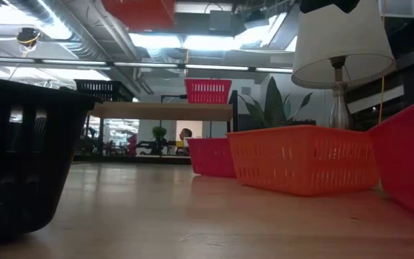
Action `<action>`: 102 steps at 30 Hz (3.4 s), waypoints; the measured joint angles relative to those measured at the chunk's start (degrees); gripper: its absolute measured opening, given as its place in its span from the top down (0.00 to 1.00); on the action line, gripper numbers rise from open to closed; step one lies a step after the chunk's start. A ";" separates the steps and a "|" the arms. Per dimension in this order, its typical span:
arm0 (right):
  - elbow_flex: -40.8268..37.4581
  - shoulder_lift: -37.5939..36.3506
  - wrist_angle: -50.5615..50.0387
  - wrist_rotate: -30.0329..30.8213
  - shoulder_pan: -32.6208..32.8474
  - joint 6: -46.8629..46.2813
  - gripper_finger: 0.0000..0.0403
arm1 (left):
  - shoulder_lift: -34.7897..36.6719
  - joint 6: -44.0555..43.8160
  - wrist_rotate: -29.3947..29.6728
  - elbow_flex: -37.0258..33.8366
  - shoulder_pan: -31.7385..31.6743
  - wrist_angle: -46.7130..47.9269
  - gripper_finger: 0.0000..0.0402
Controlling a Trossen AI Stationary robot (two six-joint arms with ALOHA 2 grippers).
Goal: Stack baskets on shelf by color
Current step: Put the left orange bin on the shelf, then stack the left black bin on top of the other black bin on the shelf
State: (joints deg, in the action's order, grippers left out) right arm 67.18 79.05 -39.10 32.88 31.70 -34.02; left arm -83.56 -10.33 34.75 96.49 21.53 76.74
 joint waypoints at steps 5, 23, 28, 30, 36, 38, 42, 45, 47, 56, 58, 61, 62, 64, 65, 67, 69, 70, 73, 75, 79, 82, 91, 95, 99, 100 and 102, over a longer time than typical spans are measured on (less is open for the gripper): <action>0.00 0.00 -0.02 0.00 0.00 0.00 0.89 | 4.19 8.86 -3.23 0.21 -12.55 -0.16 1.00; 0.00 0.00 -0.02 -0.02 0.00 0.00 0.89 | -5.79 33.65 -28.65 -1.35 -49.22 -5.60 1.00; 0.00 0.00 -0.02 -0.02 0.00 0.00 0.89 | -5.69 34.95 -33.03 -6.28 -51.38 -8.54 1.00; 0.00 0.00 -0.02 -0.02 0.00 0.00 0.89 | -5.34 34.99 -32.95 -8.67 -52.07 -10.90 1.00; 0.00 0.00 -0.02 -0.02 0.00 -0.04 0.89 | -4.76 37.77 -32.82 -13.26 -52.49 -17.26 1.00; 0.00 0.00 -0.02 -0.02 0.00 -0.04 0.89 | -4.73 37.74 -33.07 -13.73 -52.21 -18.65 1.00; 0.00 -0.01 -0.02 -0.02 0.00 -0.06 0.89 | -4.73 36.25 -33.14 -13.95 -51.35 -18.32 1.00; 0.00 -0.02 -0.02 -0.02 0.00 -0.02 0.89 | -4.73 35.92 -32.58 -13.94 -50.63 -18.03 0.99; 0.00 -0.02 -0.02 -0.02 0.00 -0.04 0.89 | -4.73 35.37 -32.44 -13.95 -50.21 -18.04 0.98; 0.00 -0.02 -0.02 -0.04 0.00 -0.04 0.89 | -4.71 34.91 -27.14 -13.93 -49.82 -17.92 0.88; 0.00 -0.02 -0.02 -0.04 0.00 -0.04 0.89 | -4.71 34.78 -26.76 -13.93 -49.82 -17.92 0.84; 0.00 -0.02 -0.02 -0.04 0.00 -0.04 0.89 | -4.71 34.40 -26.82 -13.95 -49.82 -17.93 0.81; 0.00 -0.02 -0.02 -0.04 0.00 -0.04 0.89 | -4.71 34.34 -26.85 -13.93 -49.82 -17.93 0.80; 0.00 -0.02 -0.02 -0.04 0.00 -0.02 0.89 | -4.71 33.74 -26.82 -13.93 -49.68 -17.95 0.78; 0.00 -0.02 -0.02 -0.04 0.00 -0.04 0.89 | -4.71 33.37 -26.80 -13.93 -49.59 -18.03 0.77; -0.02 -0.02 -0.02 -0.04 0.00 -0.04 0.89 | -4.71 33.20 -26.77 -13.93 -49.56 -18.13 0.76; -0.02 -0.02 -0.02 -0.07 0.00 -0.03 0.89 | -4.71 32.95 -26.76 -13.93 -49.27 -18.12 0.74; -0.02 -0.02 -0.02 -0.07 0.00 -0.03 0.89 | -4.71 32.94 -26.71 -13.93 -49.14 -18.13 0.73; -0.02 -0.02 -0.02 -0.09 0.00 -0.04 0.89 | -4.71 32.96 -26.46 -13.93 -48.47 -18.13 0.71; -0.02 -0.02 -0.02 -0.11 0.00 -0.04 0.89 | -4.71 32.96 -26.27 -13.93 -47.84 -18.13 0.69; -0.02 -0.02 -0.02 -0.13 0.00 -0.02 0.89 | -4.71 32.96 -22.19 -13.26 -46.25 -17.21 0.68; -0.02 -0.02 -0.02 -0.13 0.00 -0.02 0.89 | -4.67 32.11 -19.86 -11.16 -45.22 -15.57 0.68; -0.04 -0.02 -0.02 -0.17 0.00 -0.07 0.89 | -4.65 25.48 -20.35 -2.10 -40.94 -9.05 0.68; -0.04 -0.02 -0.02 -0.17 0.00 -0.11 0.89 | -4.62 21.28 -22.90 -0.04 -37.96 -6.41 0.68; -0.04 -0.02 -0.02 -0.17 0.00 -0.15 0.89 | -4.67 20.87 -30.66 -0.04 -34.69 -4.69 0.68; -0.04 -0.02 -0.04 -0.19 0.00 -0.15 0.89 | -4.66 20.90 -32.25 -0.23 -33.70 -5.22 0.68; -0.04 -0.02 -0.04 -0.17 0.00 -0.12 0.89 | -4.63 21.18 -33.91 -1.31 -31.62 -7.57 0.68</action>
State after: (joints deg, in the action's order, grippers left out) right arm 67.13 79.02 -39.13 32.71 31.70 -34.14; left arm -88.19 10.85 0.84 95.18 -10.09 69.16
